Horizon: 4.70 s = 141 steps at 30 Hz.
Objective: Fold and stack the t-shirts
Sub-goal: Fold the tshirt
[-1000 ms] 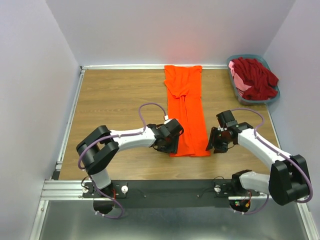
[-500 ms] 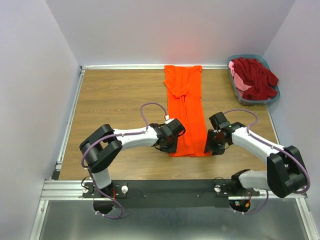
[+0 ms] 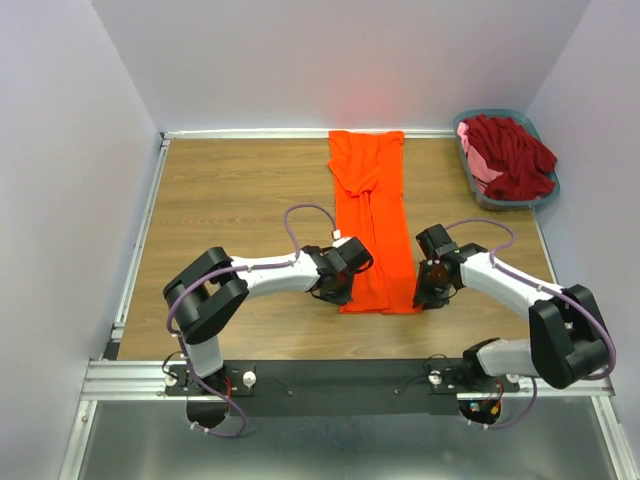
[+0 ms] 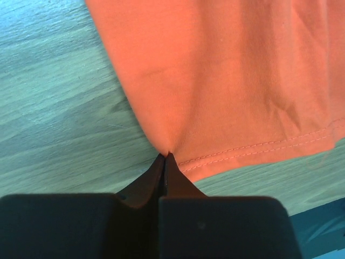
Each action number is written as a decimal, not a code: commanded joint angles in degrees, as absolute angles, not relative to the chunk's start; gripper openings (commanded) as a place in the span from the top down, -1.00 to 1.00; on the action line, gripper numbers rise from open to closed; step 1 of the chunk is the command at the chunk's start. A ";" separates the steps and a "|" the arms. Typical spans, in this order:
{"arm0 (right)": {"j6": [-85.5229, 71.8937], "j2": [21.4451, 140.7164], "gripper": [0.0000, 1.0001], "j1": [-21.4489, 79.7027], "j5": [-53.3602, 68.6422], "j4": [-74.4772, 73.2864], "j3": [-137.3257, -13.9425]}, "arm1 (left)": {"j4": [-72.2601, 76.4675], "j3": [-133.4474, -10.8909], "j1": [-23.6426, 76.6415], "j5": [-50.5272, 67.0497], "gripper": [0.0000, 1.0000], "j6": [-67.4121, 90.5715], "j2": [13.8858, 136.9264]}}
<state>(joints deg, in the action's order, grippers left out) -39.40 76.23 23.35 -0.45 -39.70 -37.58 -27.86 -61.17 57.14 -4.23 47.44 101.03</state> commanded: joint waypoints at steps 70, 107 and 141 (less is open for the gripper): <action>-21.01 113.47 0.99 21.27 -15.82 -36.65 -86.49 | -25.58 -87.80 32.26 -8.96 1.00 28.92 117.77; -22.85 107.92 0.70 22.41 2.55 -25.84 -74.35 | -14.15 -75.41 44.21 -10.20 0.50 40.78 110.37; -26.72 95.03 0.47 17.58 23.54 -18.55 -66.20 | -12.56 -55.44 48.79 -5.88 0.16 43.60 91.95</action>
<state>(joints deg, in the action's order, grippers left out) -25.06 100.18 17.45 14.50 -22.13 -73.25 -7.05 -54.26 49.45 -5.23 43.18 98.59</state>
